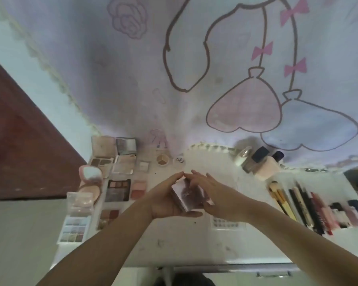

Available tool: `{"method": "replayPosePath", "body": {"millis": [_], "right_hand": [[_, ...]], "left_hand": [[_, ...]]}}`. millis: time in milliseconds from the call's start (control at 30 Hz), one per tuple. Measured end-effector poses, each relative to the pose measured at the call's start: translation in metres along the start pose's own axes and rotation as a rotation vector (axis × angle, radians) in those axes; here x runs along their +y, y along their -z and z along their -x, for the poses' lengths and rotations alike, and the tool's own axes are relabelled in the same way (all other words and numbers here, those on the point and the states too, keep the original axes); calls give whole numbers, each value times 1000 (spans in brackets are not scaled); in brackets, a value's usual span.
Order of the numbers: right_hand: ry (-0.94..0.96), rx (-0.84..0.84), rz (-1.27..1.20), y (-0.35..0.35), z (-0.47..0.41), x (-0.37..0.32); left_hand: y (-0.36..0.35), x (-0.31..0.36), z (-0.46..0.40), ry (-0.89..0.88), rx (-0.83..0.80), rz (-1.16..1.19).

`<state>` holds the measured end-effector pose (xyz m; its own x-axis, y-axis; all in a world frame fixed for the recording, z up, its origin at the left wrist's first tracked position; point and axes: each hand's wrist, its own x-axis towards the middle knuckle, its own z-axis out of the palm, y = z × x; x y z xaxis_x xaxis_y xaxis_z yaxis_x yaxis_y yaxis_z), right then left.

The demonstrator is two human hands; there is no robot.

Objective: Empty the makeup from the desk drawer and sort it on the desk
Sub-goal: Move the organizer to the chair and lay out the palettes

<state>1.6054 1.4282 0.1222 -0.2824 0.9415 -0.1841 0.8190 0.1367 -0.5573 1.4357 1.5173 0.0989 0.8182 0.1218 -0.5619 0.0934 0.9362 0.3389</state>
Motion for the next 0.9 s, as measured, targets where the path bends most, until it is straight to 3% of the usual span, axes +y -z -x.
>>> {"method": "replayPosePath", "body": {"millis": [167,267,433,900], "right_hand": [[-321,184,-262,-18,-30,-51],[-496,149,-470,-35,-46,-83],[-495,18,-505,-51,-53,-98],[-554,-263,-632,-75,-46,-92]], "left_hand": [[20,-19,37,-278,64,77],[28,-31,50,-379,104,66],[52,-45,81,-474,160,22],[71,-97,98,-494,269,-79]]}}
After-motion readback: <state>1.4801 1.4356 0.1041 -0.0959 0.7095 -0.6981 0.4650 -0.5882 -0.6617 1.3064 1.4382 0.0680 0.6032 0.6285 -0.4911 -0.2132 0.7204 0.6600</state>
